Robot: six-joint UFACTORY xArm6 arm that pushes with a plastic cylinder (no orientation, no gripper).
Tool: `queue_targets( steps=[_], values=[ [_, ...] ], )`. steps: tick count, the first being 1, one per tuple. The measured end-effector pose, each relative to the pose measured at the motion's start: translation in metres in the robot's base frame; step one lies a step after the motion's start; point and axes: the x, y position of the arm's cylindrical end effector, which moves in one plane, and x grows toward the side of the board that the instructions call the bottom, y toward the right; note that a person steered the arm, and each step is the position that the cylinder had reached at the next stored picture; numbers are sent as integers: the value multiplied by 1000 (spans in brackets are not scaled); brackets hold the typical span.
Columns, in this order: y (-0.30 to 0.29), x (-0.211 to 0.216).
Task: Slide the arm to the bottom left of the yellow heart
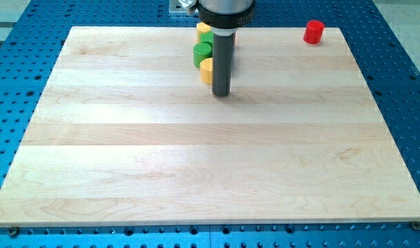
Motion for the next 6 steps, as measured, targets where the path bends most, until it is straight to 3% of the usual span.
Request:
queue_targets(
  steps=[4,5,6],
  values=[
    [1,6],
    [-10,28],
    [-66,37]
  ],
)
